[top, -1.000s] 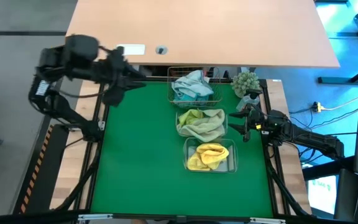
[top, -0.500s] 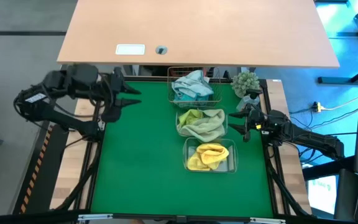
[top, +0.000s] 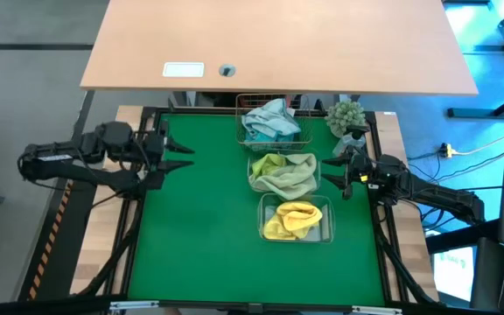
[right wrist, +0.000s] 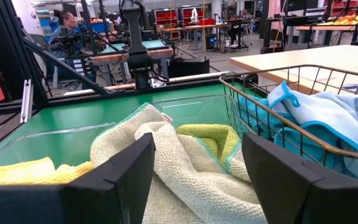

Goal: Sort microfiber towel by color & place in baskets
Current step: Return to Home Position

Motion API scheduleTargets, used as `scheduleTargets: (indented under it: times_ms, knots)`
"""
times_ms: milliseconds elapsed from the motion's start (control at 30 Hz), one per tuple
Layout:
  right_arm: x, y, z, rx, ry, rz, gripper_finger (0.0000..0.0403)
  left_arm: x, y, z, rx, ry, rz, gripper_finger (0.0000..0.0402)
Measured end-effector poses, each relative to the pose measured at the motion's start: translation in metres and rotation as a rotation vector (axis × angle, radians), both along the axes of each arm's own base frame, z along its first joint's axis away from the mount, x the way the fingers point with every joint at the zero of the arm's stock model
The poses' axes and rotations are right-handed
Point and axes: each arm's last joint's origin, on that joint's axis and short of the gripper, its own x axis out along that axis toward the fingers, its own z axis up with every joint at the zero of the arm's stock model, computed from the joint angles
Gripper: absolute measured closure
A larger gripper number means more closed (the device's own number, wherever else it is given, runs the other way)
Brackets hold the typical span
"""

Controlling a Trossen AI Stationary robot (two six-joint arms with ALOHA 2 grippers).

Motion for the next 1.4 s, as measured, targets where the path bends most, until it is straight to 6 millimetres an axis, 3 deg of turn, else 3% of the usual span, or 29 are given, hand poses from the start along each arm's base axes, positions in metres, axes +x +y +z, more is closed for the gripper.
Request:
scheduleTargets:
  times_ms: [533,967,1167,1400]
  knots:
    - [0.0,0.0,0.0,0.0,0.001,-0.002,0.0162,-0.025,-0.001,-0.108,0.004,-0.114,-0.008,0.0269]
    - [0.0,0.0,0.0,0.0,0.0,-0.003,0.0162,-0.022,-0.002,-0.188,0.003,-0.216,-0.03,0.0269]
    - [0.0,0.0,0.0,0.006,0.0,-0.005,0.0162,-0.023,-0.002,-0.192,-0.019,-0.194,-0.037,0.0269]
    - [0.0,0.0,0.0,0.007,0.0,-0.005,0.0162,-0.023,-0.006,-0.192,-0.008,-0.197,-0.168,0.027]
